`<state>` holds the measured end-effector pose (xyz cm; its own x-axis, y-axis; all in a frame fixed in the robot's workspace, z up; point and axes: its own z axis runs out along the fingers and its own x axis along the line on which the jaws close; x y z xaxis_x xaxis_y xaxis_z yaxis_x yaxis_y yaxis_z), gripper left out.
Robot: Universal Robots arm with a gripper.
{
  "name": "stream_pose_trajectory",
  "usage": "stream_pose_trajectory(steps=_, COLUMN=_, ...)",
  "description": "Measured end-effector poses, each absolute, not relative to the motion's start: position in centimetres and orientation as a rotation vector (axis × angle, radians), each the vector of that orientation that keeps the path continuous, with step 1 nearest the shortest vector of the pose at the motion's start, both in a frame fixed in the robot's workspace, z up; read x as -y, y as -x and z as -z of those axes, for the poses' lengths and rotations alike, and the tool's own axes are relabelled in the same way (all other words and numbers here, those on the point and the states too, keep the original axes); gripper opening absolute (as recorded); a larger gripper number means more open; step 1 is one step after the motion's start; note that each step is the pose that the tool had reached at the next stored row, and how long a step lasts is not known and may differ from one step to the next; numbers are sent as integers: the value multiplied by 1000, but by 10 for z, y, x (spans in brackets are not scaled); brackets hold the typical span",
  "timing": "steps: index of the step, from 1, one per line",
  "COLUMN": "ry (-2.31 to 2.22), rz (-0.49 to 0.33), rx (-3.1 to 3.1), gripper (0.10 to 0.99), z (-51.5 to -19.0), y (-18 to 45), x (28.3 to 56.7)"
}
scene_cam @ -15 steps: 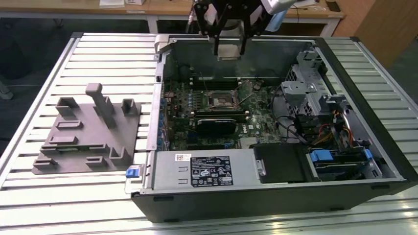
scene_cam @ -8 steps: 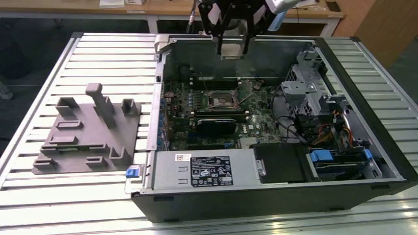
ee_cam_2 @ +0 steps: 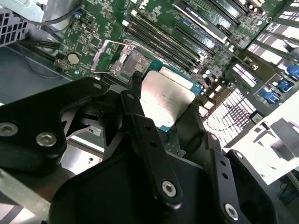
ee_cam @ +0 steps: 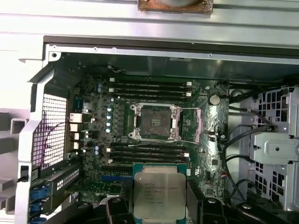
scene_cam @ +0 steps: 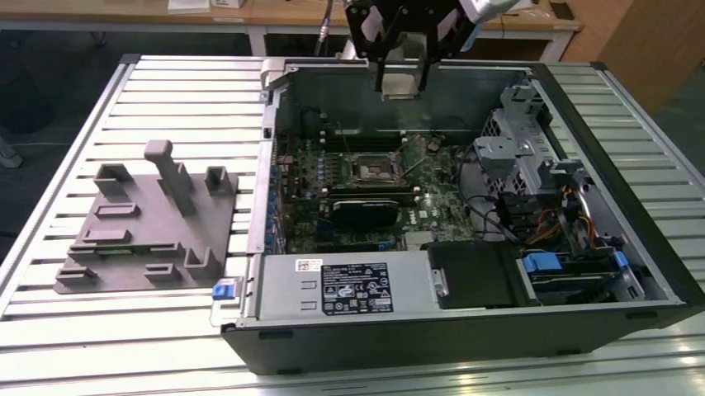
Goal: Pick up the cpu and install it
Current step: 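Pick up the cpu and move it towards the insertion slot, then place the cpu into insertion slot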
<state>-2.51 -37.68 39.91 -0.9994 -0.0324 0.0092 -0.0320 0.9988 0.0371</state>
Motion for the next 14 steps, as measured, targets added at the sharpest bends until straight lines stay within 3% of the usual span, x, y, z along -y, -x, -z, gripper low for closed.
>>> stream_pose_trajectory(steps=14, ry=-17, rz=57, rx=3132, gripper=541, z=-399, y=20, x=377)
